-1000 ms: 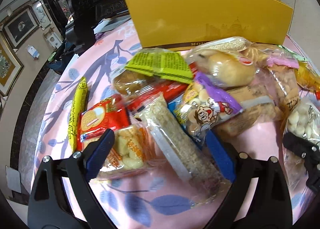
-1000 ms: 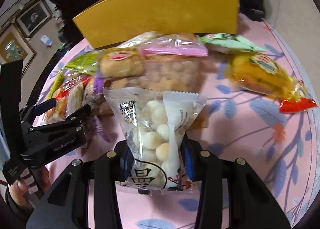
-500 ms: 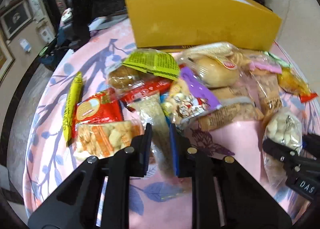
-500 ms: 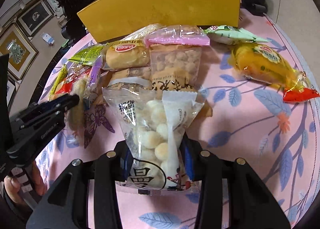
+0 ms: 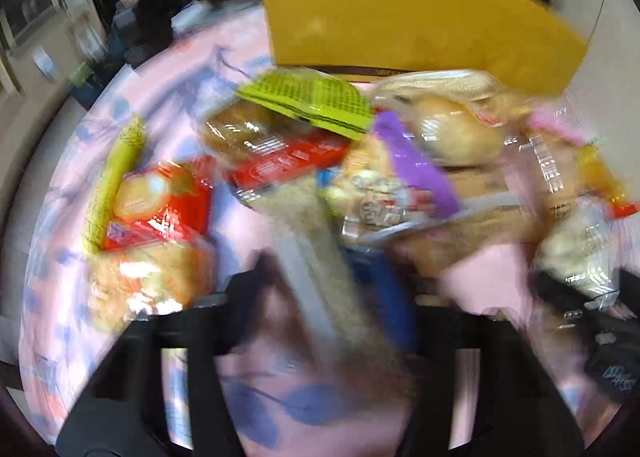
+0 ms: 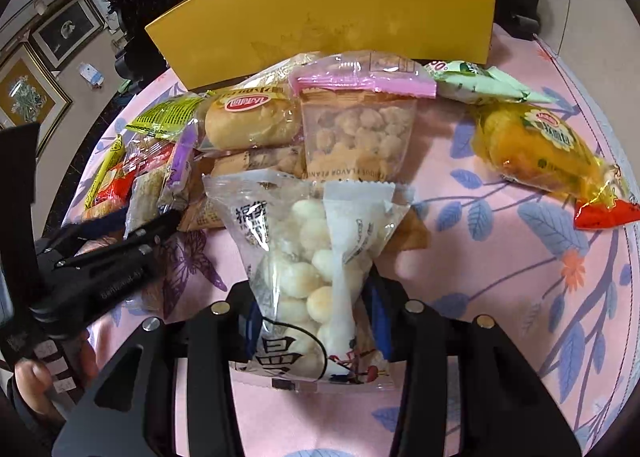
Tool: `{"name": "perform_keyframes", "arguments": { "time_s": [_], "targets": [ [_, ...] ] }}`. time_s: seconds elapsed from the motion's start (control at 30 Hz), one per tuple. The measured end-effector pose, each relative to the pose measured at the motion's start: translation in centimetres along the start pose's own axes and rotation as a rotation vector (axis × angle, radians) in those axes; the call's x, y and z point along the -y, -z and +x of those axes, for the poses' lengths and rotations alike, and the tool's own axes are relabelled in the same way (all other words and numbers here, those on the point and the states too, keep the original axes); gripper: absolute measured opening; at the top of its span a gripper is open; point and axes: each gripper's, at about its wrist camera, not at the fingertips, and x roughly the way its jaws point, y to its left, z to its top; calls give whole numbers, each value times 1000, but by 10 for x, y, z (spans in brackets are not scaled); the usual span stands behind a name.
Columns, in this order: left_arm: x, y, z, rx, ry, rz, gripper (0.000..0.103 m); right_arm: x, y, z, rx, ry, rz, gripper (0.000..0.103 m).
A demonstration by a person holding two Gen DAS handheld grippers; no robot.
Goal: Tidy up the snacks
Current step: 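Grasp the white puffed-ball bag with the right tool while the left tool grasps the rice bar, then place the rice bar and puffed-ball bag into the yellow box, opening both tools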
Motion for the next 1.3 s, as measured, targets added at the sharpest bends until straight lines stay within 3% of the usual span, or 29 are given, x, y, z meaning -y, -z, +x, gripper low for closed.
{"name": "perform_keyframes", "arguments": {
  "time_s": [0.33,0.67,0.83,1.03,1.13,1.3],
  "targets": [
    [-7,32,-20,3,21,-20,29,-5,25,-15,20,-1,-24,42],
    [-5,62,-58,55,84,-27,29,-9,29,-46,85,4,-2,41],
    [4,54,-71,87,105,-9,29,-8,25,-49,92,-1,5,41],
    [25,-7,-81,146,123,39,29,-9,-15,-66,141,7,-21,41],
    [33,-52,-82,174,125,42,29,-9,-55,-76,176,18,-36,41],
    [44,-155,-83,214,136,28,29,-5,-147,-82,218,58,-26,41]
  ]
}}
